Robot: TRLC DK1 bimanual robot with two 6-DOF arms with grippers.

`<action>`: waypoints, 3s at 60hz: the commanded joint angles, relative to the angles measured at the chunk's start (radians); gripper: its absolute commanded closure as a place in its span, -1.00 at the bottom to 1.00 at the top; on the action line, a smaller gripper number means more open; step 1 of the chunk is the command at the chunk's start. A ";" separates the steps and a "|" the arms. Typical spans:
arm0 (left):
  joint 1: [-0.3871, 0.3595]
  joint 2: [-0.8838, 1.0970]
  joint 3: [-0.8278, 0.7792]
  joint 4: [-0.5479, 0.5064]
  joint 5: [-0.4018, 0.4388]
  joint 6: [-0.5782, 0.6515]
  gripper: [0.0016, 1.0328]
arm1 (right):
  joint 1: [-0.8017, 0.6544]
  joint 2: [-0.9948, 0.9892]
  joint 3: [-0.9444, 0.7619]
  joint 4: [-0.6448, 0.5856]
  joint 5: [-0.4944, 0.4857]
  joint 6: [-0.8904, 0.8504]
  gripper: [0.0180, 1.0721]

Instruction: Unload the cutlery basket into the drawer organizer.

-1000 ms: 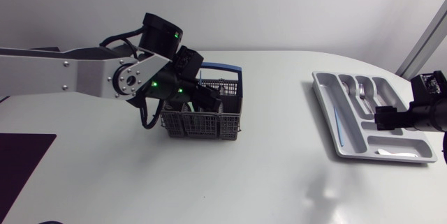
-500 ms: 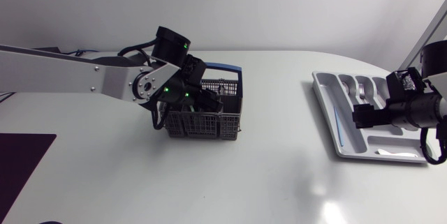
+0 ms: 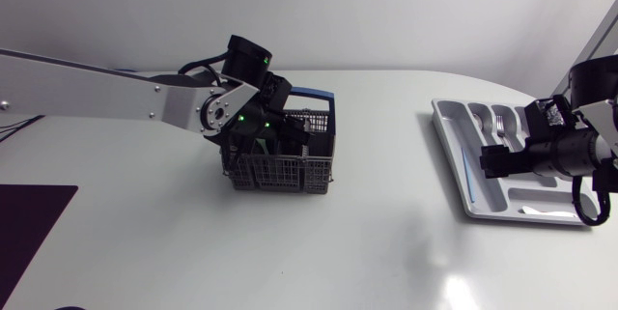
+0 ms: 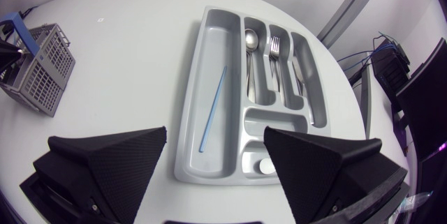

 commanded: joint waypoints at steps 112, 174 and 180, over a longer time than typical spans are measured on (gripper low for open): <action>0.174 -0.502 -0.223 0.105 0.838 -0.448 0.93 | 0.384 -0.191 0.017 -0.034 -0.435 -0.069 -0.91; -0.039 -0.445 -0.143 -0.186 0.939 -0.255 0.93 | 0.673 -0.038 0.051 0.062 -0.698 -0.214 -0.09; -0.039 -0.447 -0.143 -0.189 0.939 -0.254 0.93 | 0.673 -0.049 0.043 0.058 -0.698 -0.217 0.13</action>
